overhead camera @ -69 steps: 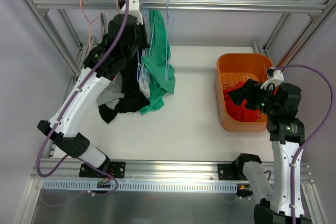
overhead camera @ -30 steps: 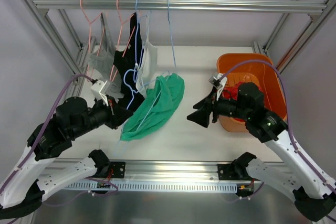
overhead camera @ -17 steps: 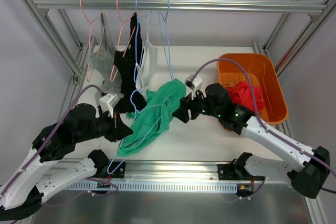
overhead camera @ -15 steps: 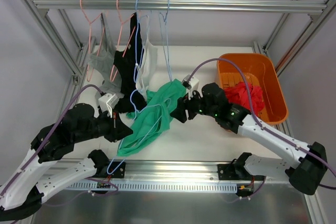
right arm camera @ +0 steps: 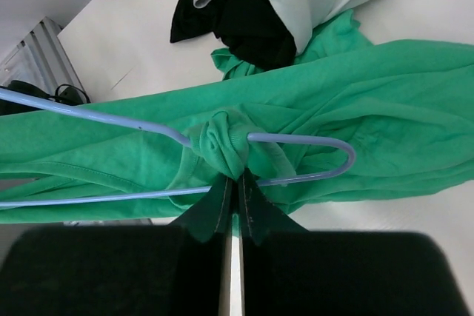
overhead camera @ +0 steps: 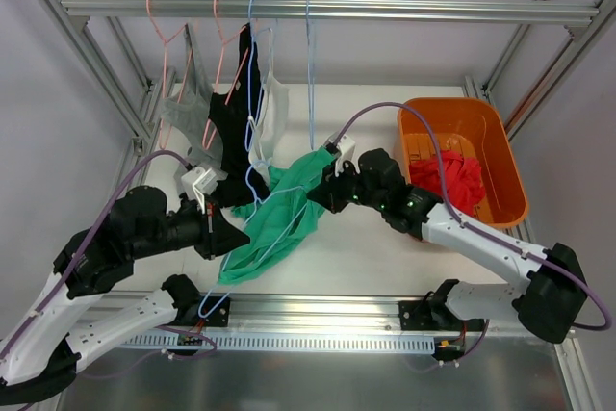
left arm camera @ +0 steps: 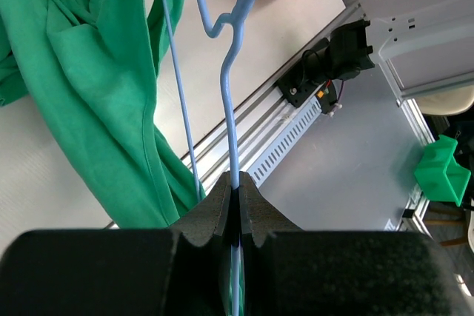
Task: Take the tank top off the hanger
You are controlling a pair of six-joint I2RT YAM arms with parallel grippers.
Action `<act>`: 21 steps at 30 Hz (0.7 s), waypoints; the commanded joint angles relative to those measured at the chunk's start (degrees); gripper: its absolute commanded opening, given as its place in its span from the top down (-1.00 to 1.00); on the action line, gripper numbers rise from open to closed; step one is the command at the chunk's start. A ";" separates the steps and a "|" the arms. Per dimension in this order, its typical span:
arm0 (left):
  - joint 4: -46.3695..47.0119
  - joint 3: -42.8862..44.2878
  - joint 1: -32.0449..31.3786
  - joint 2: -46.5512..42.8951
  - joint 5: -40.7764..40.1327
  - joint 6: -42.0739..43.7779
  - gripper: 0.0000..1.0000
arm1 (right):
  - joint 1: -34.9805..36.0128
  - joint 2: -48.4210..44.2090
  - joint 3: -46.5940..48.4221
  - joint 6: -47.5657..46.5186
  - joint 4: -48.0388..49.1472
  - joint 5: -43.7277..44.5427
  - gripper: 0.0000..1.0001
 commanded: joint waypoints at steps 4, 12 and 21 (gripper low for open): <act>3.18 1.90 -0.50 -0.04 1.51 0.90 1.00 | 0.07 -7.24 -0.97 -1.02 -0.76 9.39 0.99; 4.06 3.21 -0.59 4.09 10.37 4.68 1.00 | -8.95 -17.02 4.12 -5.33 -14.02 20.92 0.99; 12.83 24.12 -0.59 16.99 20.23 10.39 1.00 | -23.37 -20.45 8.07 -0.69 -28.68 19.43 0.99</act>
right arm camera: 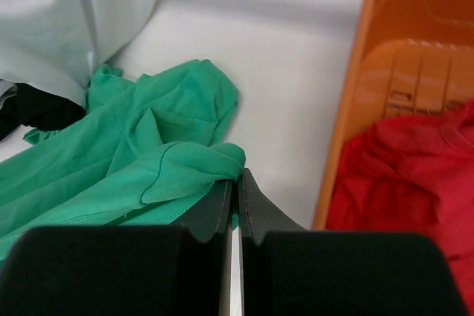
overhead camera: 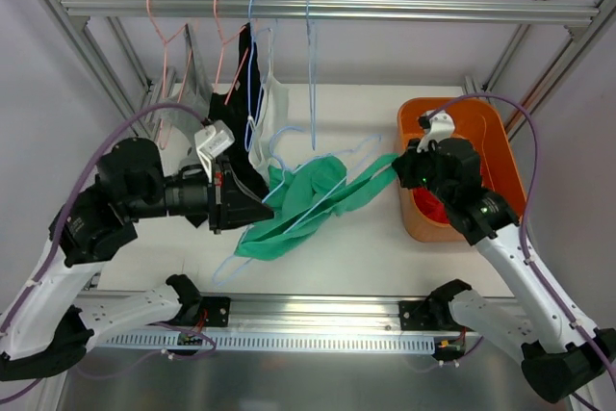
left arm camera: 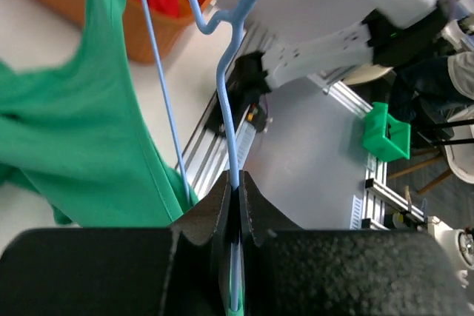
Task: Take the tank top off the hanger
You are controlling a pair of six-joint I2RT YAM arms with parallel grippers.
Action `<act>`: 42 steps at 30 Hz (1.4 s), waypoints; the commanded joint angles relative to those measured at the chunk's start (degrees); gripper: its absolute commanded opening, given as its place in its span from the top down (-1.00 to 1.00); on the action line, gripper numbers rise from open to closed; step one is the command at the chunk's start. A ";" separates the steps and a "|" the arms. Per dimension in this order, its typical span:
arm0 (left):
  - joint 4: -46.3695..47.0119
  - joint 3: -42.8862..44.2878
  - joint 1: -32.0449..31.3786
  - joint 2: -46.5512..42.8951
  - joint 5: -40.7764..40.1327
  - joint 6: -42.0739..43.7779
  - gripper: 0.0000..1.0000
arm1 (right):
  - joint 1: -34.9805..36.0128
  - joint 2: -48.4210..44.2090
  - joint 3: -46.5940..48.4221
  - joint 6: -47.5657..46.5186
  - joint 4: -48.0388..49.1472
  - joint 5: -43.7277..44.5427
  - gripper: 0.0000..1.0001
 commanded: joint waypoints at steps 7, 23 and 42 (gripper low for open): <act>34.26 6.56 -4.27 8.04 5.91 10.68 1.00 | -5.18 -8.67 8.37 7.63 -9.53 -28.86 0.99; 104.66 -13.58 -10.96 20.96 -35.49 42.52 1.00 | -2.81 -17.74 -3.32 8.96 -14.96 -40.77 0.99; 54.49 -27.19 -11.14 -13.47 -52.81 17.21 1.00 | 7.39 -7.28 -12.47 8.17 -6.00 -16.94 -0.87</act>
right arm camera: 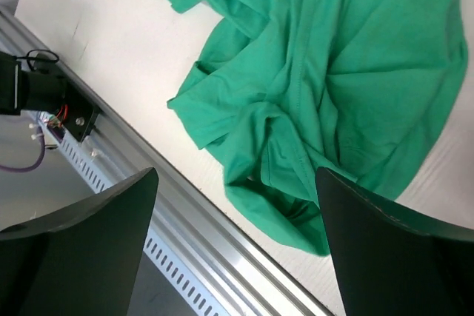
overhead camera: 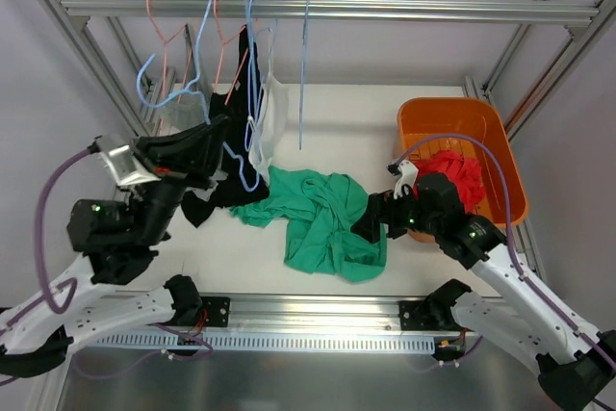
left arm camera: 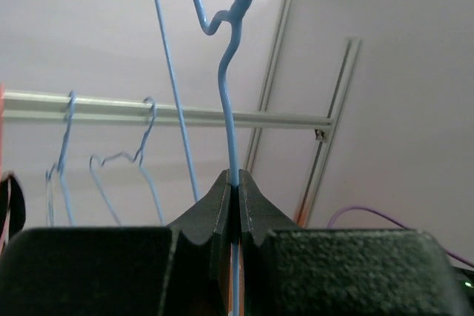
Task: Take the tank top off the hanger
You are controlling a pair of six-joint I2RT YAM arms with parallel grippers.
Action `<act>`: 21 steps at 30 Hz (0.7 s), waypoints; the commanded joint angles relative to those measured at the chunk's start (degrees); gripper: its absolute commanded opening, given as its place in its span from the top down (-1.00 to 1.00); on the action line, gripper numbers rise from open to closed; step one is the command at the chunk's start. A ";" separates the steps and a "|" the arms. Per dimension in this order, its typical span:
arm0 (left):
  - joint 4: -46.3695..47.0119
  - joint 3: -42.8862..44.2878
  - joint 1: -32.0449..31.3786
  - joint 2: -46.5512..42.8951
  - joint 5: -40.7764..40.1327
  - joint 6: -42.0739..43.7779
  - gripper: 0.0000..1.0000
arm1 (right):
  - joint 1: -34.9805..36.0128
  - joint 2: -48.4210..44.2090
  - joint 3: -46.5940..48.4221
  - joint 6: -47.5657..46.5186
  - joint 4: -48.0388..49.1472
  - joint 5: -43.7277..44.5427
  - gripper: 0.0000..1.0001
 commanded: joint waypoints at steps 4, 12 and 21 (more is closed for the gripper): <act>-27.81 -6.37 -0.30 -12.38 -8.07 -13.71 1.00 | 0.20 2.56 0.87 -2.31 2.77 5.98 -0.91; -46.62 -0.67 -0.30 -9.69 -2.89 -17.77 1.00 | 0.29 7.23 2.36 -2.83 2.86 6.68 -0.92; -60.95 27.96 3.11 18.95 -11.95 -21.29 1.00 | 0.20 5.83 3.15 -2.57 2.33 5.98 -0.93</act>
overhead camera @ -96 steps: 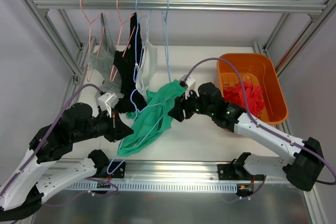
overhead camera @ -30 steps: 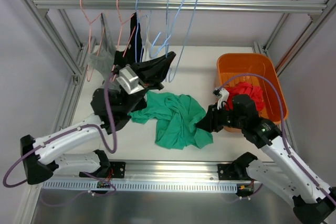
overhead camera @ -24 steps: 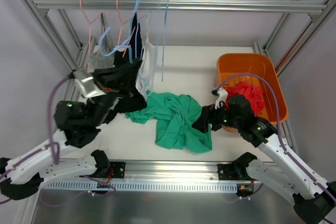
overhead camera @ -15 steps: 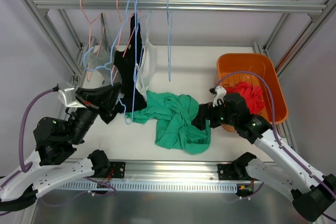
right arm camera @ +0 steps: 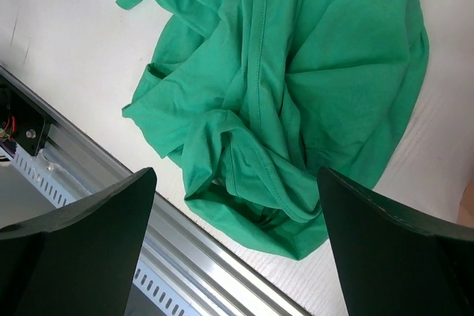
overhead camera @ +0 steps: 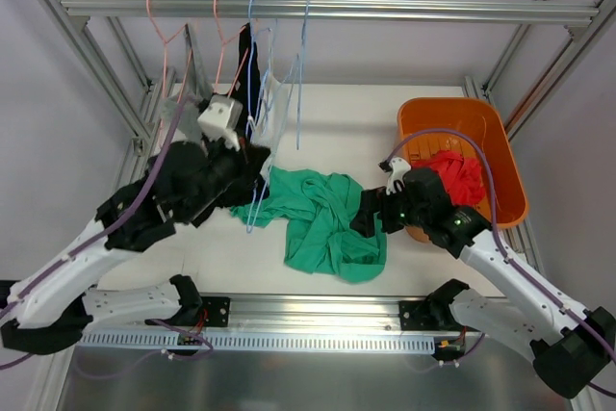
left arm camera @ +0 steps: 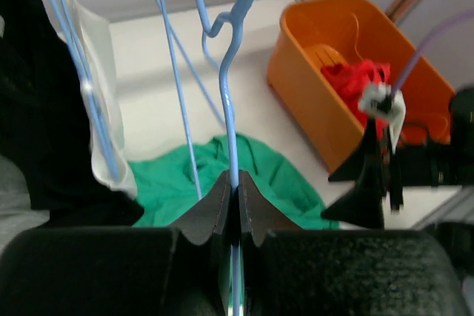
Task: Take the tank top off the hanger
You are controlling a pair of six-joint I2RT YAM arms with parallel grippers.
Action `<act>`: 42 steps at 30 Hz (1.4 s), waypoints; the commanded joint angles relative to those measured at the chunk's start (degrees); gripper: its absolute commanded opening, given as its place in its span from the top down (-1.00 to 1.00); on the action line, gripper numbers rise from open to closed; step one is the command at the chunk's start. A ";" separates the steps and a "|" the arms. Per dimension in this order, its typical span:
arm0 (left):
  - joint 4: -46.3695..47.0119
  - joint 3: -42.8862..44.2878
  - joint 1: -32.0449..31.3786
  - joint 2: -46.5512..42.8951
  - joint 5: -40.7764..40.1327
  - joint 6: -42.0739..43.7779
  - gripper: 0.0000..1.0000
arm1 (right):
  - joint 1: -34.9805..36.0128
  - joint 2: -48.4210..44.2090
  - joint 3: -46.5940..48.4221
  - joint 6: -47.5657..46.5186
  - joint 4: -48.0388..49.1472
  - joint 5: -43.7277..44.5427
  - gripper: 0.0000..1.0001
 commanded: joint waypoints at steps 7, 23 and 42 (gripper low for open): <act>-9.51 29.83 14.53 25.29 9.32 -5.04 1.00 | 0.18 -4.86 3.64 -0.67 -1.07 0.60 -0.93; -10.04 52.43 25.96 45.43 22.24 -4.60 1.00 | 0.18 -6.09 5.22 -1.82 -3.01 1.13 -0.93; -10.04 44.17 27.37 42.63 21.98 -6.01 0.10 | 0.70 0.49 3.46 -3.22 3.49 -4.31 -0.99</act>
